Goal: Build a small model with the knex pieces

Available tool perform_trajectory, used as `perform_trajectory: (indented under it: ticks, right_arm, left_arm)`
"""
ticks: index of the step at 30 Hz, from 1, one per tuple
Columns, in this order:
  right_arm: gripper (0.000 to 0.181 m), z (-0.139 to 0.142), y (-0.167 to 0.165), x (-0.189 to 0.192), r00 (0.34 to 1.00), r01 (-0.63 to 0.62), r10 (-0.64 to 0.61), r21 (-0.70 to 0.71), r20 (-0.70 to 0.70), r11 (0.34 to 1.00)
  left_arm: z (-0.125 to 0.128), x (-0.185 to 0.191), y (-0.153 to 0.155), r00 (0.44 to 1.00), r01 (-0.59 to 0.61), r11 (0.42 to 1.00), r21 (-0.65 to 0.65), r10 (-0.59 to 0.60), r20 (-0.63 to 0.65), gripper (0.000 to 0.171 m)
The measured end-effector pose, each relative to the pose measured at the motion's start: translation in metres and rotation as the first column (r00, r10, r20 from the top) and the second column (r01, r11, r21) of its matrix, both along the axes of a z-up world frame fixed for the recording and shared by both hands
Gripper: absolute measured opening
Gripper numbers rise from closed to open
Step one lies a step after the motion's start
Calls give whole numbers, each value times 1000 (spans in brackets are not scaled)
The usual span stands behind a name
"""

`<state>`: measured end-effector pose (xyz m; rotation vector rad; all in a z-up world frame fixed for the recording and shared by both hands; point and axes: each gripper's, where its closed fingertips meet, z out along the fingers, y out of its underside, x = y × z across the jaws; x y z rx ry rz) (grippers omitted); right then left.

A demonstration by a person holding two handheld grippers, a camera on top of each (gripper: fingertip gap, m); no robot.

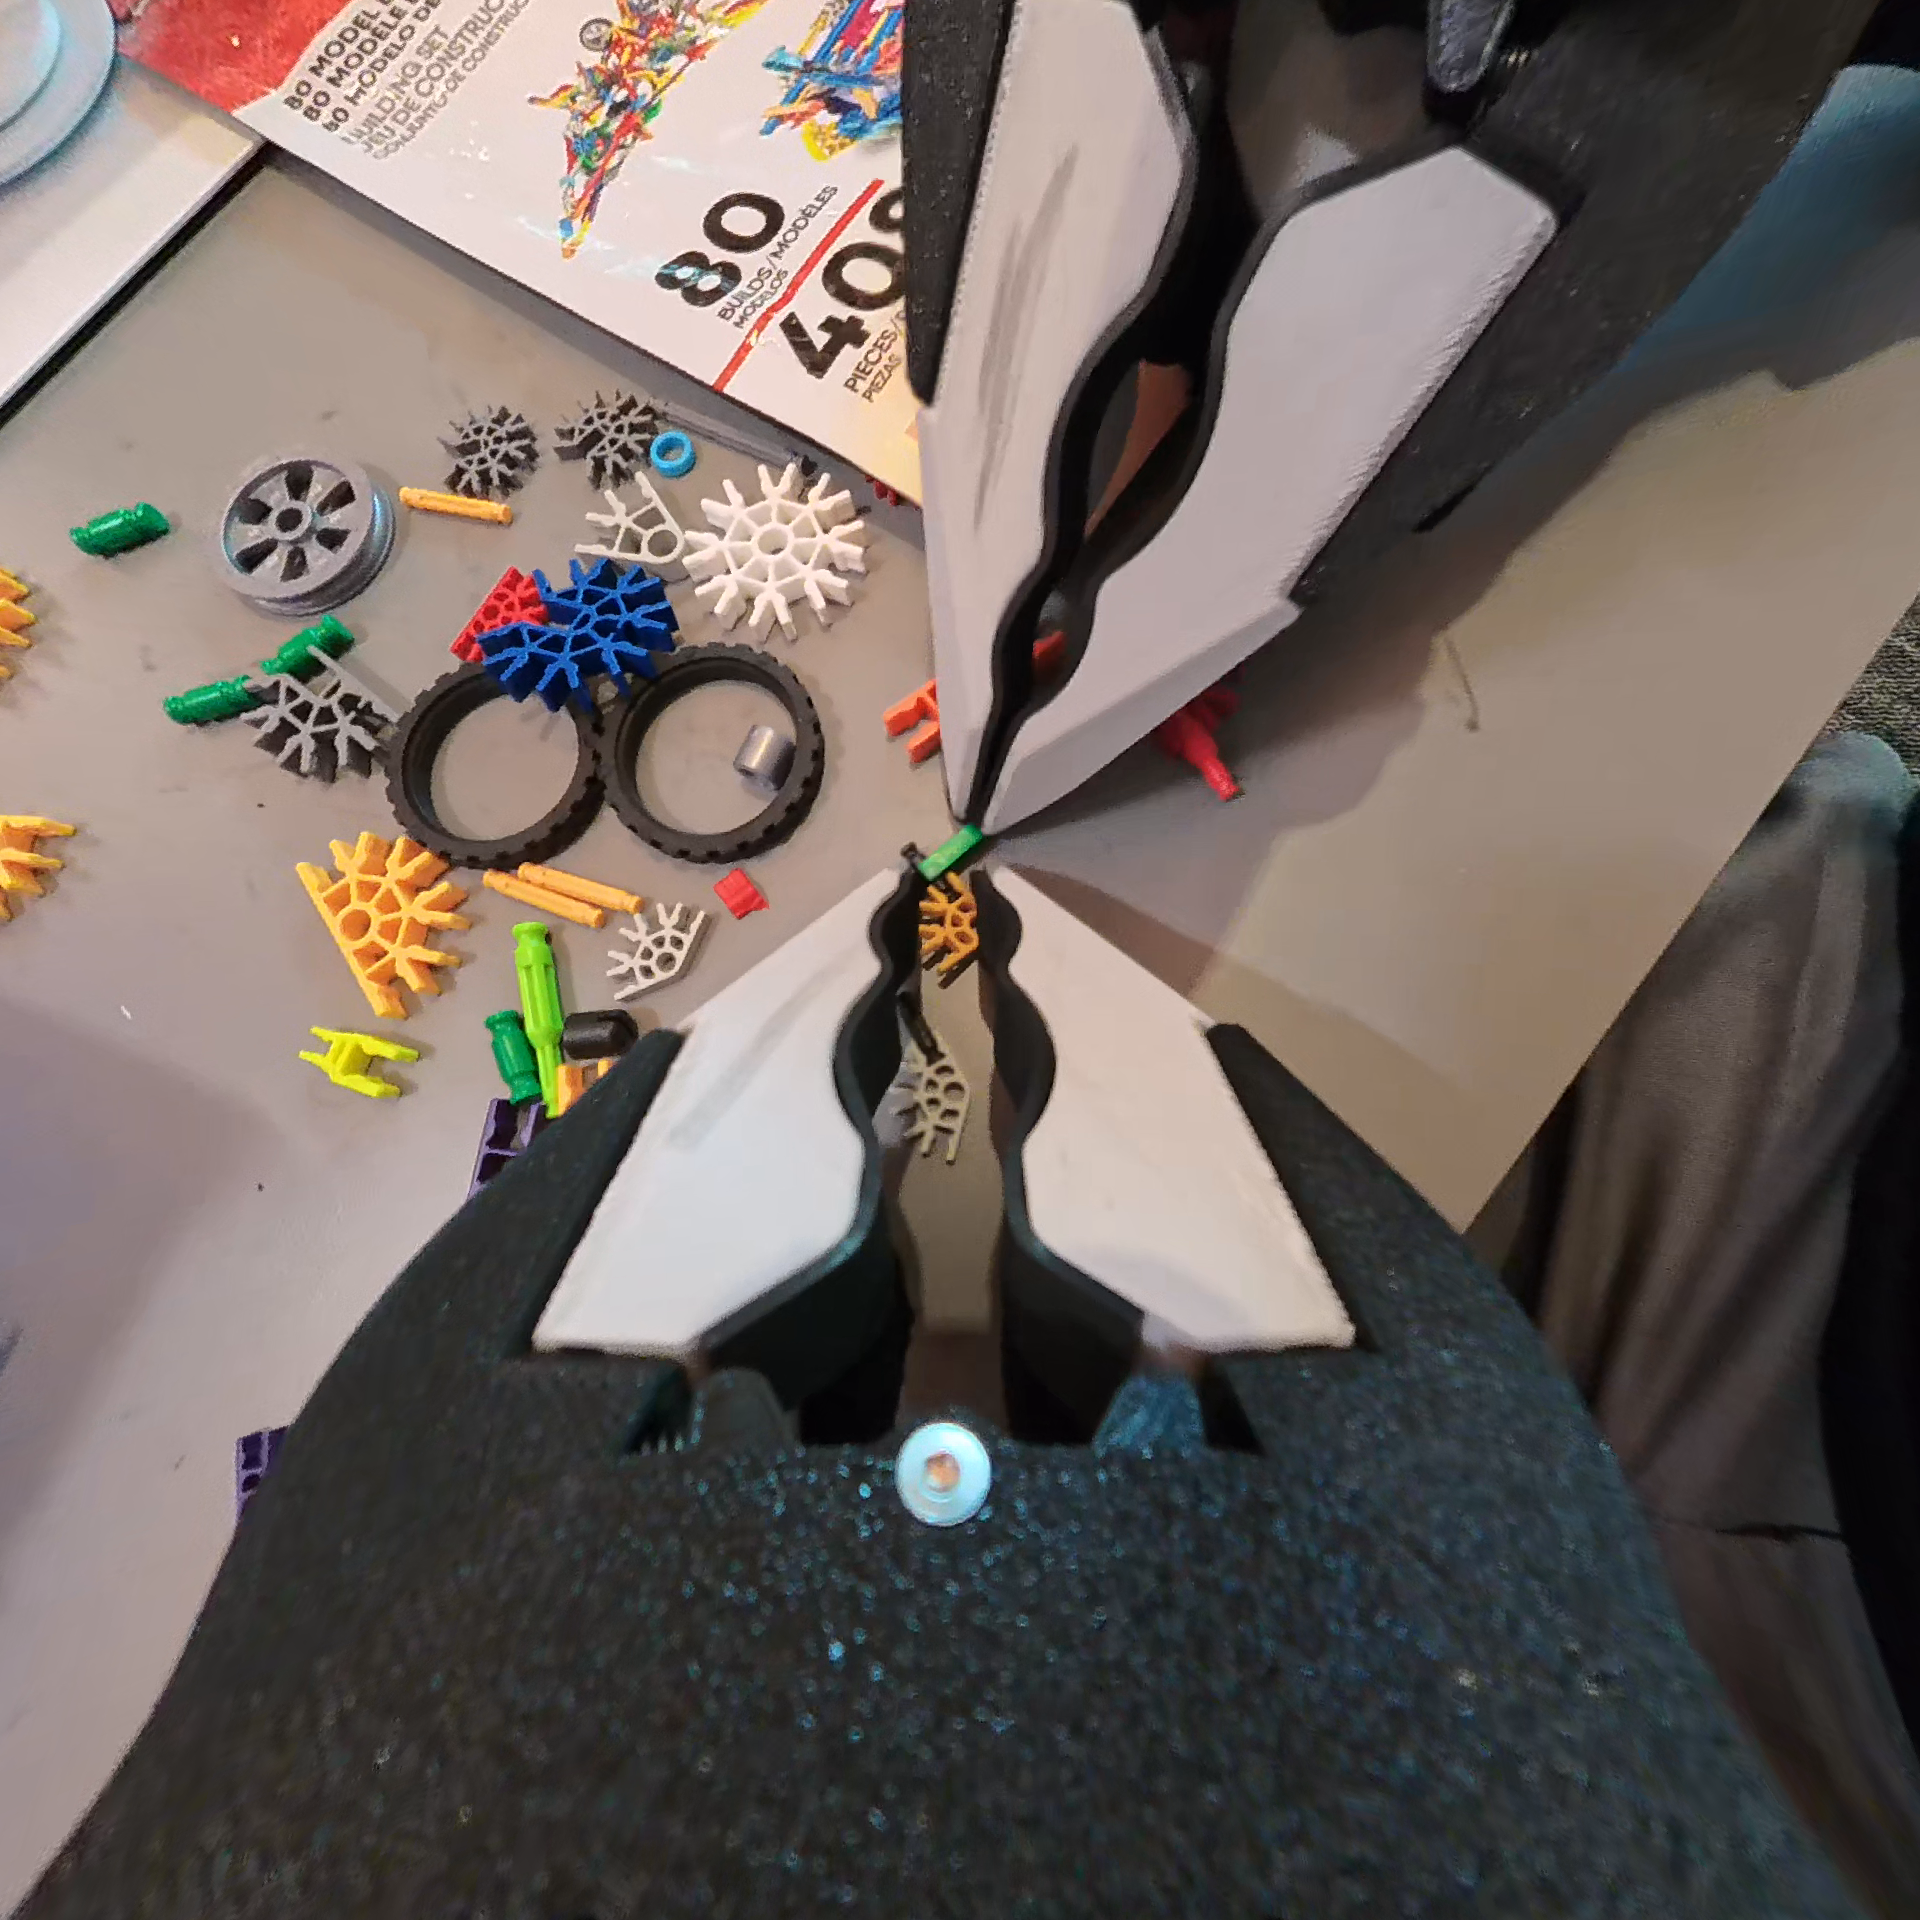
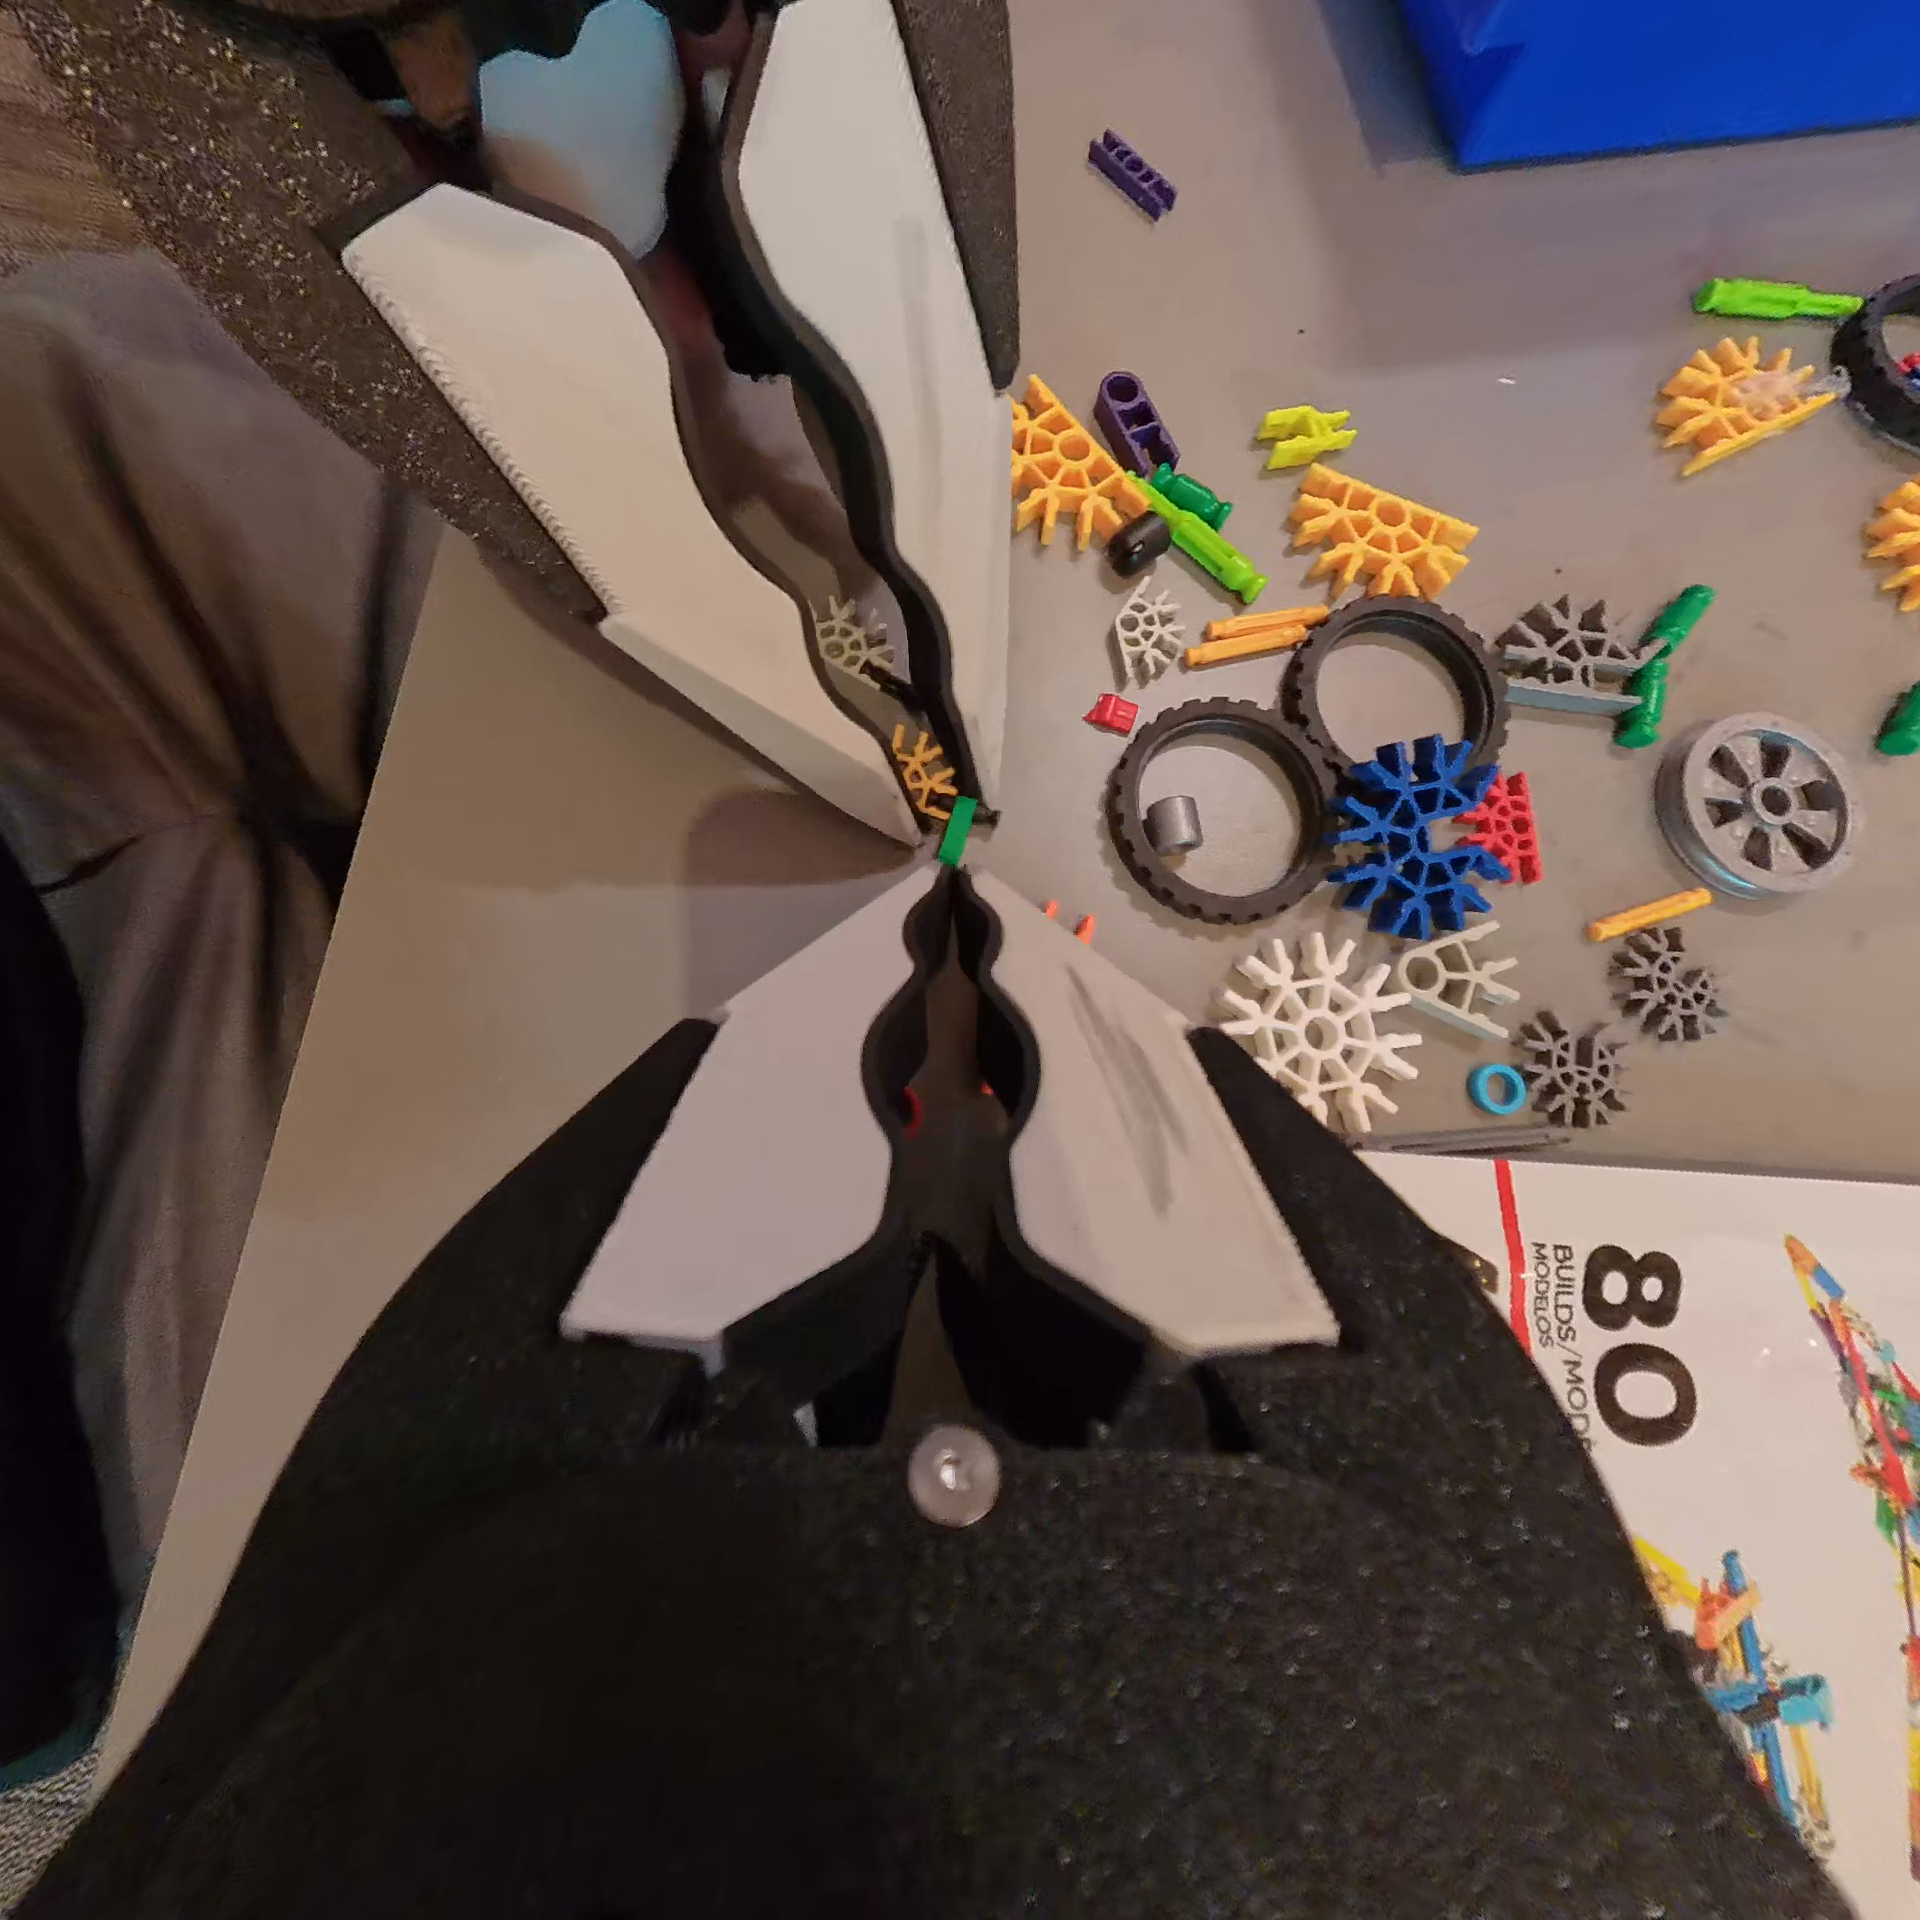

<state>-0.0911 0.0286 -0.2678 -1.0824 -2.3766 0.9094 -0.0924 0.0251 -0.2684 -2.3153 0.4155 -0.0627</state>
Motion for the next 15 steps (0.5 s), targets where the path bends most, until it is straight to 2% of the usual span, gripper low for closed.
perform_trajectory:
  ticks: [11, 15]
  right_arm:
    - [0, 0, -2, 1, 1000, -11, 11, 11, -16, 1000]
    - [19, 2, 0, 3, 998, -52, 54, 41, -43, 998]
  left_arm:
    - [0, 0, 1, 999, 47, 999, 0, -47, -3, 7]
    - [0, 5, -2, 994, 111, 994, 2, -111, -6, 7]
